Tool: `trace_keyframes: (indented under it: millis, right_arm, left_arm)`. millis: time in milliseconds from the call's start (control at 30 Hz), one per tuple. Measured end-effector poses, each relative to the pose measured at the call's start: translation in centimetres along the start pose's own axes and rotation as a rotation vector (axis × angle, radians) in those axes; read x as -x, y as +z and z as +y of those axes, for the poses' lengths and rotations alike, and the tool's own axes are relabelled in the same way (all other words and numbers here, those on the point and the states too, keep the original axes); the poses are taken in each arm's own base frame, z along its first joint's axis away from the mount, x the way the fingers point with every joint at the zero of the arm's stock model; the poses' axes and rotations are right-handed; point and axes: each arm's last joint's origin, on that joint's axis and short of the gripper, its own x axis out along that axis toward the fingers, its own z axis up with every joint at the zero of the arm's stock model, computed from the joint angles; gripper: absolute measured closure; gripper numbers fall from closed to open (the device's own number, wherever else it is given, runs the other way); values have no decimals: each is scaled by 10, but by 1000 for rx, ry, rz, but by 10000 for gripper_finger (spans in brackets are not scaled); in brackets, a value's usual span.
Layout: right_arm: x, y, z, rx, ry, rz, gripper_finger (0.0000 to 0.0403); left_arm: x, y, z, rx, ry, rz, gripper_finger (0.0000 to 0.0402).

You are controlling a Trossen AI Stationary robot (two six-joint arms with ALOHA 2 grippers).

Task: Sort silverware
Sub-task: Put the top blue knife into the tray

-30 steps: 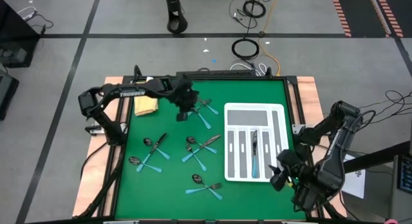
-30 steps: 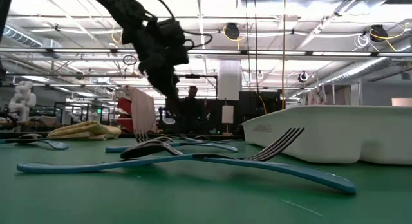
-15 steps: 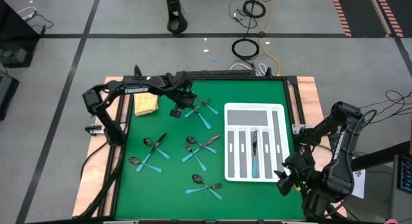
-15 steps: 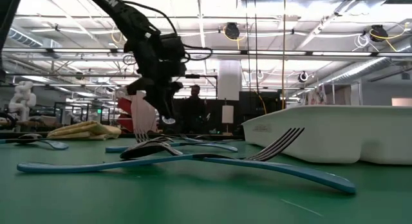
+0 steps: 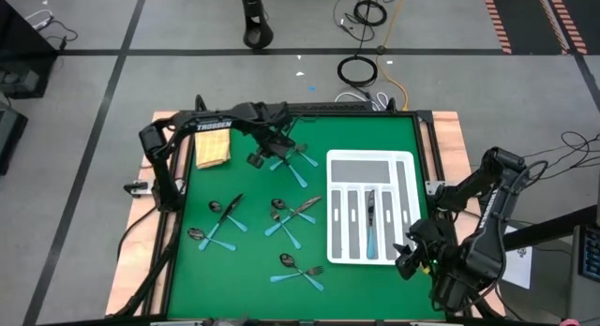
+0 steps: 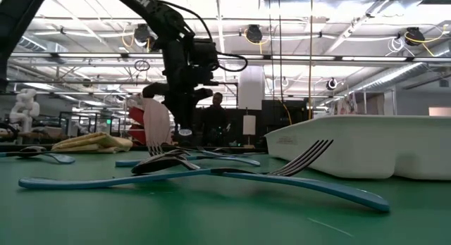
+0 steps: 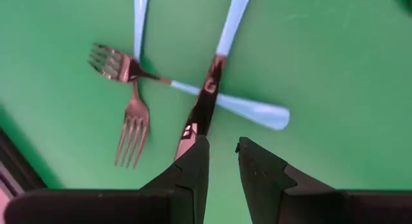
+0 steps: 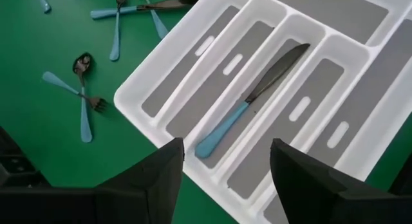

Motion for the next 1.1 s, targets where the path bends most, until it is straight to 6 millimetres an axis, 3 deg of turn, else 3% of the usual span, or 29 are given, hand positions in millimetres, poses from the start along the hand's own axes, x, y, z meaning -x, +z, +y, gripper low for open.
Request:
trace_keyframes:
  millis: [300,667,900,1100]
  right_arm:
    - [-5,7,3,-32,-22,-2,183]
    - [-10,14,5,-47,-49,-13,183]
    - [-10,14,4,-45,-53,-15,183]
    - [-10,14,4,-46,-53,-14,183]
  left_arm:
    - [-8,-9,6,-76,-26,-19,311]
    - [-8,-3,14,-71,73,-53,311]
    - [-6,15,20,197,240,-46,311]
    - [-6,18,19,208,279,-8,311]
